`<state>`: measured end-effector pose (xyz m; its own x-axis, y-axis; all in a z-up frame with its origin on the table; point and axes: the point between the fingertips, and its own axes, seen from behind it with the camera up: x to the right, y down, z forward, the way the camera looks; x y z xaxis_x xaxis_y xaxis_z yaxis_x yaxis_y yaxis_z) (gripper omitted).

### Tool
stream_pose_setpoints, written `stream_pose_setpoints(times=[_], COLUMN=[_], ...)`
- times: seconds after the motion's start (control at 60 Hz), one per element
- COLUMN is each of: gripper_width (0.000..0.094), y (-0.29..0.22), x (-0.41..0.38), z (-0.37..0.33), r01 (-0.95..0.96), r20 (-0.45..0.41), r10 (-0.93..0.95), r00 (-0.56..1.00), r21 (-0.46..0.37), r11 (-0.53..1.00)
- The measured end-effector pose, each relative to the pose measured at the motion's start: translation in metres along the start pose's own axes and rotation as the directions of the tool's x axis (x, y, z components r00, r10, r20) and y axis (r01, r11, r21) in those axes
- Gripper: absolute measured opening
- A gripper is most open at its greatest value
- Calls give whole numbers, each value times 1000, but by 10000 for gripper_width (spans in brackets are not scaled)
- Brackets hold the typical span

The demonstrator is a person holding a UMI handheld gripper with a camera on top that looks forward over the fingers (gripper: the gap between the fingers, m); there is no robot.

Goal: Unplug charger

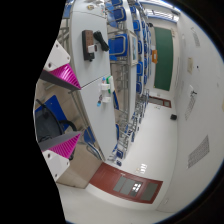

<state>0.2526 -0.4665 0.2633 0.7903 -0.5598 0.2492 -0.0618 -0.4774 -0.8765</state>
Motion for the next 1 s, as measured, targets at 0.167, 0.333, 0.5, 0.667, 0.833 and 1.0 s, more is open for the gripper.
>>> stream_pose_setpoints(times=[0.167,0.333,0.5,0.667,0.833,1.0], gripper_width=[853,857,857,854,853,699], y=[42,106,97,60,39,35], x=[-6,-76,-188,-299,-372,-407], z=[-1,10,35,102,185,239], r01=[22,65,97,73,60,71], r20=[29,199,382,497,514,519], r10=[-20,-39,-62,-54,-48,-59], r00=[999,979,922,866,856,853], r21=[-60,-130,-72,-19,-7,-2], r11=[998,989,993,997,998,997])
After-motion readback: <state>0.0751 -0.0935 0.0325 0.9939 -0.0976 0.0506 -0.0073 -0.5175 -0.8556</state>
